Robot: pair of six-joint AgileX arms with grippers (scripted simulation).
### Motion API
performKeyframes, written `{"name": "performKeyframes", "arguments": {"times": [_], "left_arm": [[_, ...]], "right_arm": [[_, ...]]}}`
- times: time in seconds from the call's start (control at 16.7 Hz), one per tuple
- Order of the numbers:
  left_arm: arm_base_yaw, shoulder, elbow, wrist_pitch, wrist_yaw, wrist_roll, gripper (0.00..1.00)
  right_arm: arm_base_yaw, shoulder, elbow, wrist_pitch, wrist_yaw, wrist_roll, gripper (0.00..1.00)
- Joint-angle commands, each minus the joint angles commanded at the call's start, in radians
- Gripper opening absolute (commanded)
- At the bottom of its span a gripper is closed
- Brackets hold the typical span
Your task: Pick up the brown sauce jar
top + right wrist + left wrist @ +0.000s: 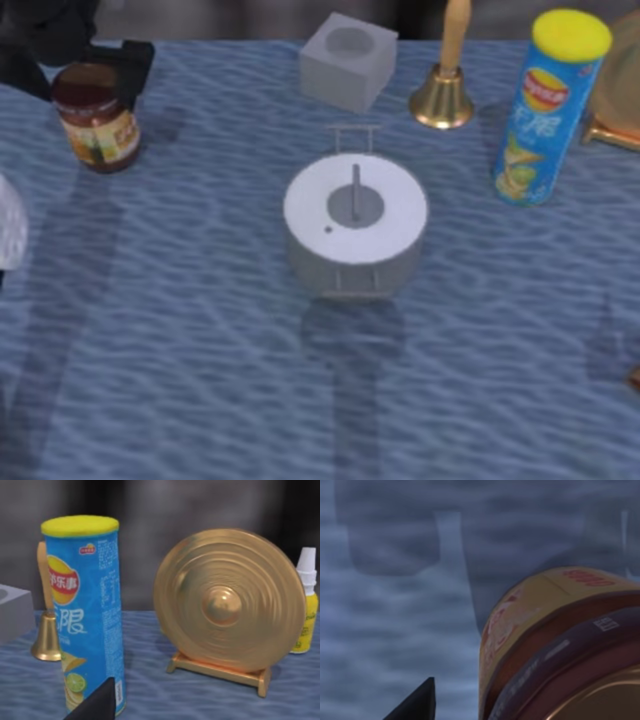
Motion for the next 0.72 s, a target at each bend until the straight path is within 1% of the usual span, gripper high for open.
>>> {"name": "performKeyframes", "arguments": {"times": [0.24,0.54,0.72], "left_arm": [[0.0,0.104,0.143,-0.043,0.002,0.0,1.0],[0.0,0.112,0.153,-0.045,0.002,0.0,1.0],[0.0,0.112,0.153,-0.045,0.002,0.0,0.77]], "right_arm": [[0.0,0.0,0.0,0.0,0.0,0.0,1.0],[0.0,0.0,0.0,0.0,0.0,0.0,1.0],[0.0,0.0,0.0,0.0,0.0,0.0,1.0]]}}
